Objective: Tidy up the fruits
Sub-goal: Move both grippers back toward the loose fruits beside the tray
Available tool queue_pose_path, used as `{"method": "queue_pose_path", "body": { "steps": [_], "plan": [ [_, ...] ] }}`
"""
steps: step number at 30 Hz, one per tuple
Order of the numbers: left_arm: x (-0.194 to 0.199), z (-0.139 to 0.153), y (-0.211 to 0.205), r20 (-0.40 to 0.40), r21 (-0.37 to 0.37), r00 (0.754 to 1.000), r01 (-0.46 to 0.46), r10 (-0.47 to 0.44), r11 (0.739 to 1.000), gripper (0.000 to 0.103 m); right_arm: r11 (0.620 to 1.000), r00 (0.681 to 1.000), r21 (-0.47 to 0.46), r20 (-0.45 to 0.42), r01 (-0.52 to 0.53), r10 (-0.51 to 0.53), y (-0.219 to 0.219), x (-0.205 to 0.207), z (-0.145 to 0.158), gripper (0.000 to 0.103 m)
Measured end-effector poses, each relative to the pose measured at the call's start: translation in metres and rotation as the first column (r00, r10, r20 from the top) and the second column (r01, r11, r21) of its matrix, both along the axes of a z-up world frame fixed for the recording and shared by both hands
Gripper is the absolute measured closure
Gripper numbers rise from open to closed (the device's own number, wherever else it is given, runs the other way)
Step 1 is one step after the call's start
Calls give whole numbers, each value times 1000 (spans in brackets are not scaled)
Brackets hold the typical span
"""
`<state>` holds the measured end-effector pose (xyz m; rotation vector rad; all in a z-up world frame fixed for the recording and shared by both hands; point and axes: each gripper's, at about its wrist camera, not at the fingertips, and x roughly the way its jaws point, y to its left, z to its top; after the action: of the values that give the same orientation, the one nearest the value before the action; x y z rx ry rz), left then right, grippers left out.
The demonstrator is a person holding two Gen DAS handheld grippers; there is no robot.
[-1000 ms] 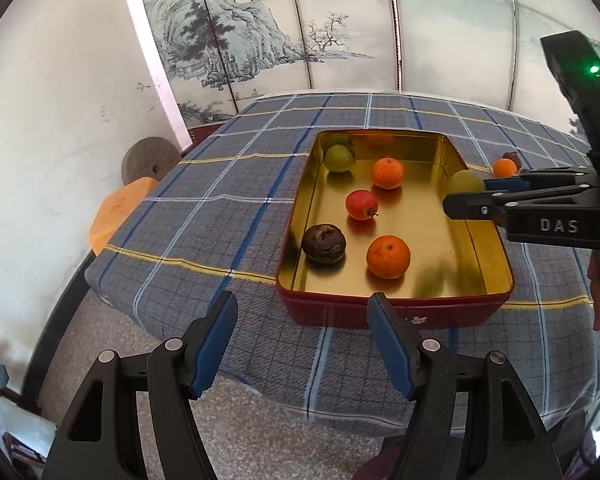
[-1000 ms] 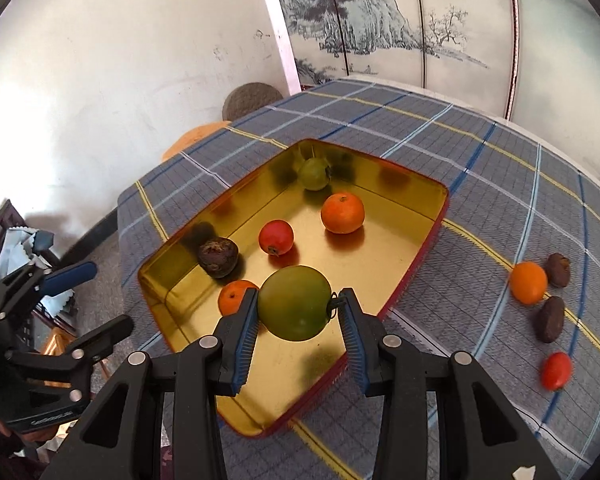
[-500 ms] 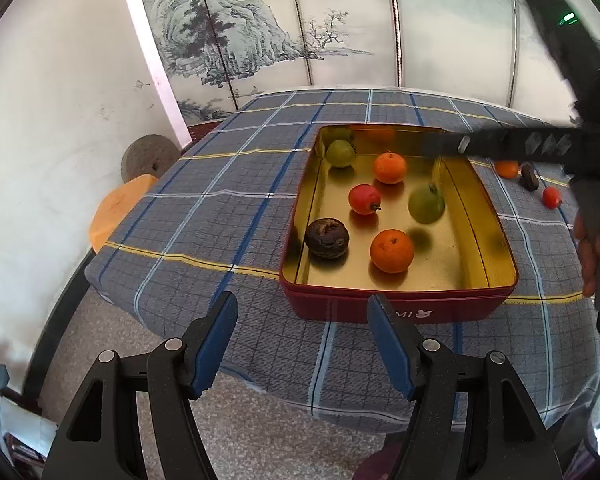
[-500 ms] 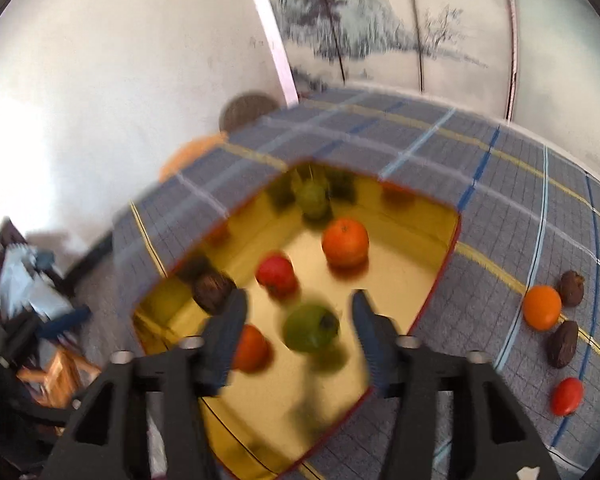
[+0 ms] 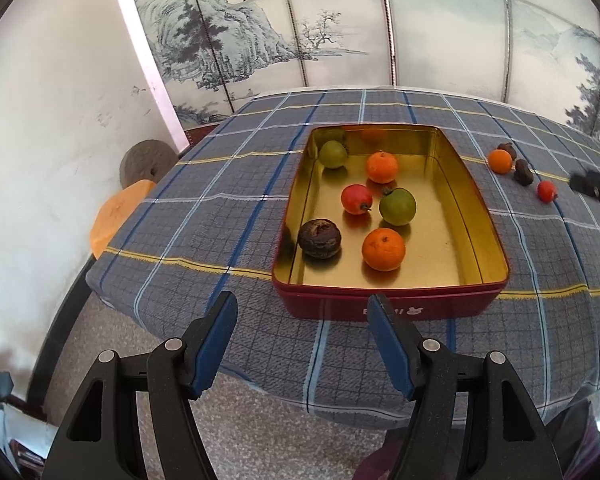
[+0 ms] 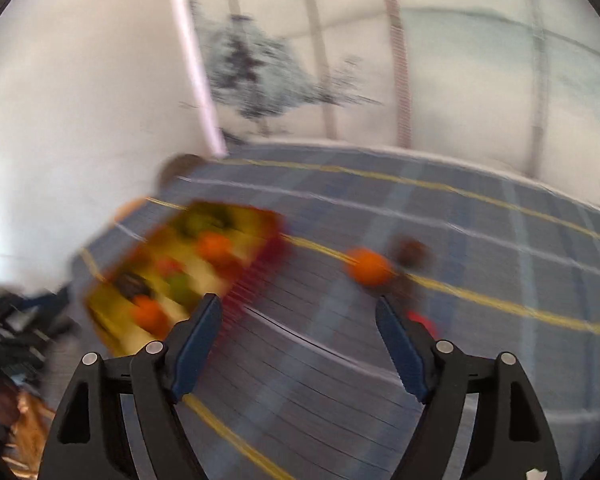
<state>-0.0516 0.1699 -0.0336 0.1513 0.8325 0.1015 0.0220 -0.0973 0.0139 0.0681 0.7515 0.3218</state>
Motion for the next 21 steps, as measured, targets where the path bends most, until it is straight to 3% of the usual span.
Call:
{"method": "queue_pose_path", "body": {
  "steps": [5, 8, 11, 17, 21],
  "plan": [
    [-1, 4, -15, 1, 20, 1000, 29, -29, 999, 35, 978, 976, -86, -90, 191, -198, -85, -12, -31, 26],
    [-1, 9, -27, -1, 27, 998, 65, -65, 998, 35, 949, 946, -139, -122, 283, -300, -124, -15, -43, 24],
    [1, 14, -43, -12, 15, 994, 108, -108, 994, 35, 913, 908, -192, -148, 361, -391, -156, -14, -55, 16],
    [16, 33, -80, -29, -73, 973, 226, -228, 971, 35, 873, 848, -232, -229, 429, -478, -203, -1, -79, 3],
    [44, 39, -109, -78, -198, 947, 292, -312, 936, 34, 874, 850, -234, -228, 426, -475, -211, 6, -82, 0]
  ]
}}
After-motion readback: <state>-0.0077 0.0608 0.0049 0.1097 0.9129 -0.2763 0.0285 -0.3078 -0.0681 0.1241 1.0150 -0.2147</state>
